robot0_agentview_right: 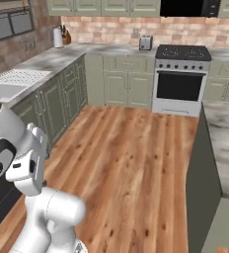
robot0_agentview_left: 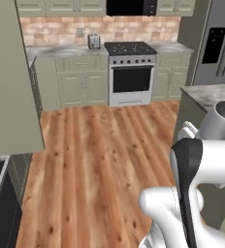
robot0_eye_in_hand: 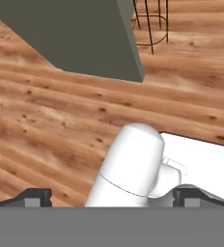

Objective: Pick the jar and candle from the dining table and place them in the open cabinet. Close the cabinet after placing the objects.

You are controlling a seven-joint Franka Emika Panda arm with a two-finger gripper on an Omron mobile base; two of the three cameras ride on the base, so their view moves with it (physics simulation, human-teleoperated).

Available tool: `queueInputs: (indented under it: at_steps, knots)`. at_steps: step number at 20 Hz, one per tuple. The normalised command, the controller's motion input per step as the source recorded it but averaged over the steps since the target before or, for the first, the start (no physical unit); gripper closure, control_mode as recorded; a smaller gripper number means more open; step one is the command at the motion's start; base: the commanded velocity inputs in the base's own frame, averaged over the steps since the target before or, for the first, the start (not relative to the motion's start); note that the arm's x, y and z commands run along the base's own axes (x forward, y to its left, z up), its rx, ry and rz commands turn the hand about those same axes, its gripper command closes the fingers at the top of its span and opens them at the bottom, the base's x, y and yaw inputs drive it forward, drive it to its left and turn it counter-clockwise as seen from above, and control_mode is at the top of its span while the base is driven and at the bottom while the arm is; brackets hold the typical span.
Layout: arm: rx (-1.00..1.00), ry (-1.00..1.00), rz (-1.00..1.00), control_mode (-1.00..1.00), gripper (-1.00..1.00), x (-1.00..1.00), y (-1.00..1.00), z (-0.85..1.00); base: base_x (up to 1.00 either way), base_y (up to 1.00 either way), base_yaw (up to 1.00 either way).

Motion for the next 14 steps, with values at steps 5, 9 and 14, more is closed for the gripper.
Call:
queueInputs:
  at_steps: [5,9,14]
  knots:
    - [0.00,0.00,0.00,1.00,-1.00,0.00,0.00,0.00,0.54,0.17,-0.06]
    - [0.00,0.00,0.00,1.00,-1.00,0.00,0.00,0.00,0.65,0.08,-0.01]
    - [0.00,0.00,0.00,1.00,-1.00,0.00,0.00,0.00,0.69,0.12,-0.04]
